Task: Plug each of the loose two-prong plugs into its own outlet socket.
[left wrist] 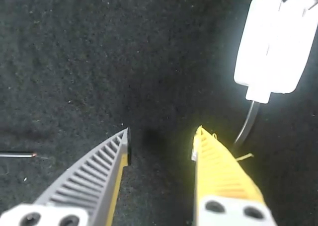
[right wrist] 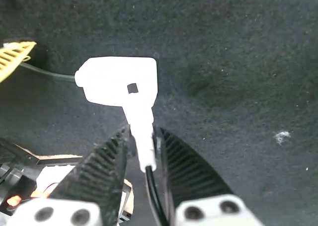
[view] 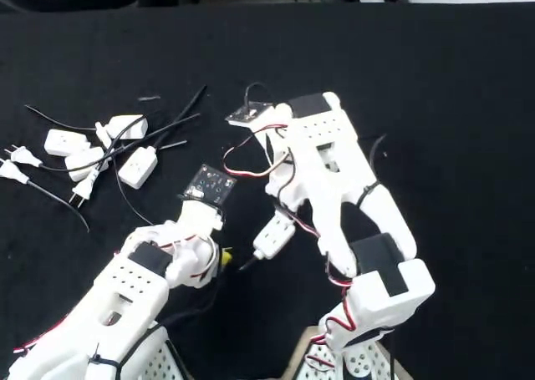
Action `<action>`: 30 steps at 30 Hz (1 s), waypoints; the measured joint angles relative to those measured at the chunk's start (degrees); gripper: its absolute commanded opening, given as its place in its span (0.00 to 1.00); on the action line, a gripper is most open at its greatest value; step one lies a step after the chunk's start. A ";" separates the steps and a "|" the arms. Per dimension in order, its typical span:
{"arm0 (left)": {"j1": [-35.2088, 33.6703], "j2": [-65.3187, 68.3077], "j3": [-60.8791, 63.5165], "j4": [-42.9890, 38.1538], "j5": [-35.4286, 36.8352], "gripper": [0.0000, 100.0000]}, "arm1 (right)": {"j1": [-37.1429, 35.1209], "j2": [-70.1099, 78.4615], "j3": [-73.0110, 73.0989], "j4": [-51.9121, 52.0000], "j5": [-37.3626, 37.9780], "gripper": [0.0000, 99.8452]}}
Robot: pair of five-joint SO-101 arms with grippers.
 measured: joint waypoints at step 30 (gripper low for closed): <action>0.00 0.00 0.00 0.00 0.00 0.21 | 0.70 4.92 1.85 -1.05 -1.05 0.01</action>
